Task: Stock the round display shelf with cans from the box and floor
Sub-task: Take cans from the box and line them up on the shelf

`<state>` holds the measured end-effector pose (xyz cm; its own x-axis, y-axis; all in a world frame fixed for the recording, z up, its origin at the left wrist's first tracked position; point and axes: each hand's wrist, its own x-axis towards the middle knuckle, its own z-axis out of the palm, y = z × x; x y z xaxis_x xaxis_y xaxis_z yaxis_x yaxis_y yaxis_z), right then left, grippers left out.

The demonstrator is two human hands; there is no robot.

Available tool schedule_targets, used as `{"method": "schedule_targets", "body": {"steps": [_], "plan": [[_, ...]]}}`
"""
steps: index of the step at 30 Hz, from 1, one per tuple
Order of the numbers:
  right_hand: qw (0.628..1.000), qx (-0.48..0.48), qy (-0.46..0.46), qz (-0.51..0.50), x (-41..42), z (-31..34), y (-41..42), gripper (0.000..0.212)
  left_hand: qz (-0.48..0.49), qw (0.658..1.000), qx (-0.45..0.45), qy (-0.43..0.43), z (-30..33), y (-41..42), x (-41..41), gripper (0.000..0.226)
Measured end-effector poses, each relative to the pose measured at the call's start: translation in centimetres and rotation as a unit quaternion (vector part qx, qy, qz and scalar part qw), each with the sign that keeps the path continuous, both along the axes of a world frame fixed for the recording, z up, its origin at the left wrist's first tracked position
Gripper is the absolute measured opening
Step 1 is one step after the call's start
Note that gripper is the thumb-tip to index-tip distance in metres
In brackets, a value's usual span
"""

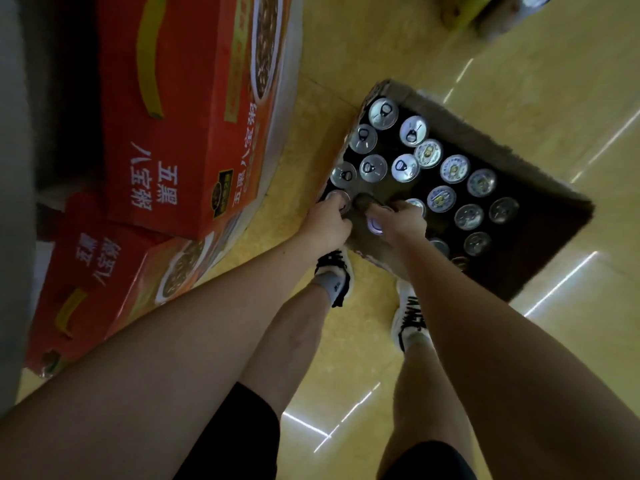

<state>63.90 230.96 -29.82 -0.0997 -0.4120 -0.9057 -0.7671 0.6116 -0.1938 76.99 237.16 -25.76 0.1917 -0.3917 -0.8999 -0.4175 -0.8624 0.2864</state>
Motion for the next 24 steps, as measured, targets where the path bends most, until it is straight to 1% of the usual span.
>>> {"method": "schedule_targets", "body": {"steps": [2,4,7,8,10,11,13,15,17,18,19,22,24], "plan": [[0.999,0.017,-0.027,-0.010,-1.1,3.4,-0.5,0.032,0.007,1.000,0.000,0.002,2.6,0.1,0.0,0.040],[0.997,0.033,-0.060,-0.029,-1.7,7.3,-1.4,0.030,0.017,1.000,-0.004,0.002,5.8,0.1,0.1,0.044],[0.994,0.037,-0.097,0.012,-2.1,14.6,-3.8,0.026,0.026,0.999,-0.030,-0.014,11.6,0.0,-0.2,0.040],[0.992,0.040,-0.116,0.030,-2.1,17.6,-4.7,0.028,0.023,0.999,-0.043,-0.024,13.7,-0.1,-0.3,0.037],[0.986,0.051,-0.140,0.068,-2.3,23.3,-6.4,0.043,0.006,0.997,-0.068,-0.044,18.2,-0.5,-0.6,0.035],[0.984,0.054,-0.150,0.076,-2.5,26.0,-7.3,0.047,-0.003,0.996,-0.079,-0.050,20.4,-0.8,-0.8,0.035],[0.977,0.057,-0.179,0.099,-2.7,31.2,-8.9,0.042,-0.024,0.993,-0.098,-0.058,25.0,-1.4,-1.1,0.037],[0.966,0.043,-0.202,0.153,-2.7,36.7,-10.3,0.044,-0.046,0.990,-0.113,-0.070,29.5,-2.1,-1.5,0.048],[0.958,0.033,-0.220,0.179,-2.6,41.8,-11.6,0.050,-0.076,0.983,-0.135,-0.100,33.9,-2.8,-1.8,0.064],[0.954,0.028,-0.230,0.192,-2.6,44.5,-12.1,0.049,-0.089,0.977,-0.155,-0.120,35.7,-3.2,-1.7,0.067],[0.948,0.024,-0.242,0.206,-2.5,47.0,-12.7,0.045,-0.098,0.969,-0.180,-0.137,37.7,-3.6,-1.6,0.063],[0.924,0.005,-0.289,0.251,-2.6,54.8,-13.5,0.025,-0.109,0.950,-0.239,-0.168,43.9,-4.6,-1.1,0.032],[0.910,-0.014,-0.303,0.282,-2.7,59.2,-13.6,0.028,-0.109,0.944,-0.263,-0.166,48.4,-5.1,-0.7,0.028]]}}
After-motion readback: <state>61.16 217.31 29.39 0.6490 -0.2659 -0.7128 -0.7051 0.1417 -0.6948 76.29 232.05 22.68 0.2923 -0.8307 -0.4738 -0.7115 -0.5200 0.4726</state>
